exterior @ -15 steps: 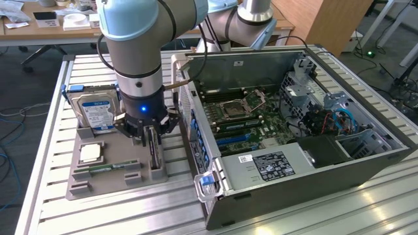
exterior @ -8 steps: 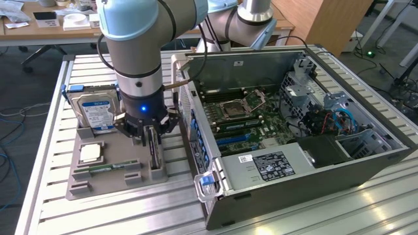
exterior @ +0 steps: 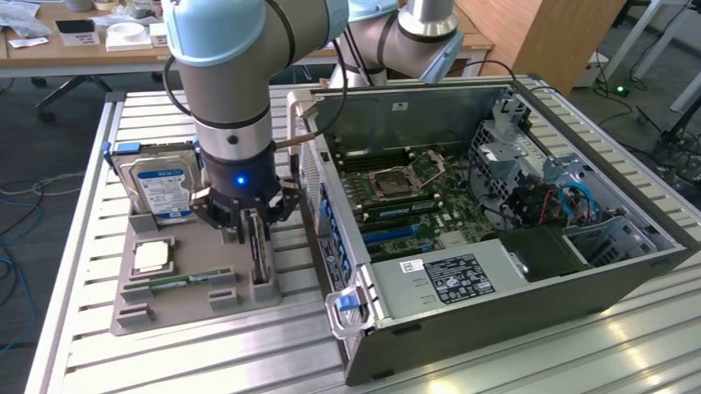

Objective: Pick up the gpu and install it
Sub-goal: 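Pick up the gpu and move the gpu toward the slot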

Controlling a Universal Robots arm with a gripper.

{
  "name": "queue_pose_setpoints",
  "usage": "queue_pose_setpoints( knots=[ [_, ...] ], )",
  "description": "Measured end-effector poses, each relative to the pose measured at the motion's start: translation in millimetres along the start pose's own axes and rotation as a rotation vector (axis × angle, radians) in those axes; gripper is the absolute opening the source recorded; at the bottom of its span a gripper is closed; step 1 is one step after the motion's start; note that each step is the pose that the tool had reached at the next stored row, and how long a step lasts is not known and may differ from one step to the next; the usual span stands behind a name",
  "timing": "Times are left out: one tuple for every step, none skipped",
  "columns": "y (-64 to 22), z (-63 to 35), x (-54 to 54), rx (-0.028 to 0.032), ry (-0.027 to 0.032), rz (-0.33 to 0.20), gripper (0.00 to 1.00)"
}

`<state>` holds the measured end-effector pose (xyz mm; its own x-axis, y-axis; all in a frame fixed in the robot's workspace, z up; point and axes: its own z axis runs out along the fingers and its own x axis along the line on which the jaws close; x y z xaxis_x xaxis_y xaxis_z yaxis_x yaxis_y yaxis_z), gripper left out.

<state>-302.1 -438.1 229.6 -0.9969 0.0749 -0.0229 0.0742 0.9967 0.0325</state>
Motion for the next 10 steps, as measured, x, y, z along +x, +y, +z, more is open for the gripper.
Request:
queue_pose_setpoints(
  knots=[
    [0.2,0.0,0.0,0.0001,0.0001,0.000,0.42],
    [0.2,0.0,0.0,0.0000,0.0001,0.000,0.42],
    [0.2,0.0,0.0,0.0000,0.0001,0.000,0.42],
    [0.3,-0.1,0.1,0.0002,0.0001,0.000,0.42],
    [0.3,0.0,0.1,0.0001,0.0001,0.000,0.42],
    [0.3,0.0,0.1,0.0001,0.0001,0.000,0.42],
    [0.3,-0.1,0.1,0.0001,0.0001,0.000,0.42],
    [0.3,0.0,0.1,0.0001,0.0001,0.000,0.42],
    [0.3,0.0,0.0,0.0001,0.0001,0.000,0.42],
    [0.3,0.0,0.1,0.0001,0.0001,0.000,0.42]
  ],
)
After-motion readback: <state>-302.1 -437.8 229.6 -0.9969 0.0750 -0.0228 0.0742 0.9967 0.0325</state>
